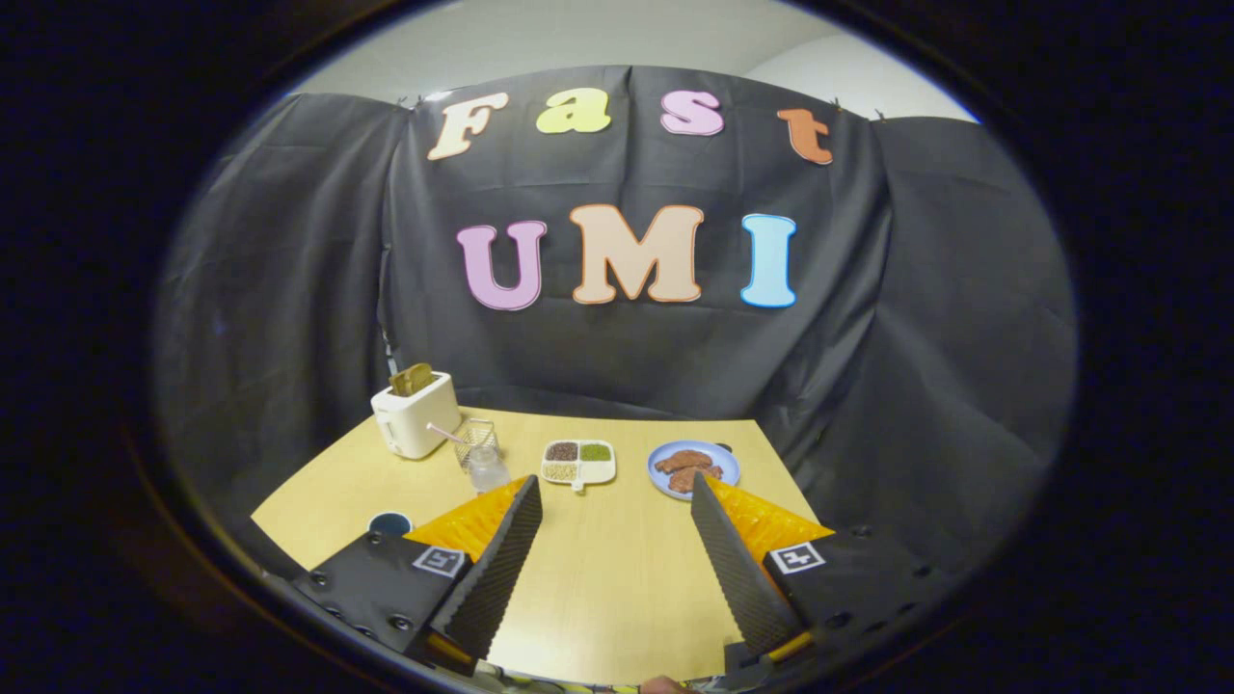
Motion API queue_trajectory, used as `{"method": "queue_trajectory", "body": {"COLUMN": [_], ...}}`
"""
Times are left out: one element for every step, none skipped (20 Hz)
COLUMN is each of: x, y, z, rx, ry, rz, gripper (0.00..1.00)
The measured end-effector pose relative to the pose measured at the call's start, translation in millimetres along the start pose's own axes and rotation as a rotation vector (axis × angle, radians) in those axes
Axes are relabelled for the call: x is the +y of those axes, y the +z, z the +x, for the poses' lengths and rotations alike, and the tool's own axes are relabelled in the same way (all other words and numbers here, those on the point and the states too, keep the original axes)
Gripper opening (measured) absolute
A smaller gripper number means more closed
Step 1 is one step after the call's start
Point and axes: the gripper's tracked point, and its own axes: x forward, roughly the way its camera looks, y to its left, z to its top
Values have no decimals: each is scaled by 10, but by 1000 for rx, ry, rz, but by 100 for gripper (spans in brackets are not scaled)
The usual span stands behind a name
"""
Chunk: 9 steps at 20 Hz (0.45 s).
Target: Take the bottle from table, then pour the juice into the cup, finally place the bottle on the coaster
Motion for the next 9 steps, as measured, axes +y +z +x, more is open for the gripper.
{"method": "queue_trajectory", "body": {"x": [-2,-3,-7,-18,-28,-35,-42,-53,-59], "y": [6,8,17,28,37,37,49,48,47], "z": [1,-1,-1,4,-2,0,-3,-2,-3], "rx": [-1,-3,-4,-5,-8,-9,-13,-14,-13], "ry": [0,2,2,1,0,-1,-2,-4,-5], "rz": [1,2,2,3,3,2,0,-1,-1], "gripper": [98,98,98,98,98,98,98,98,98]}}
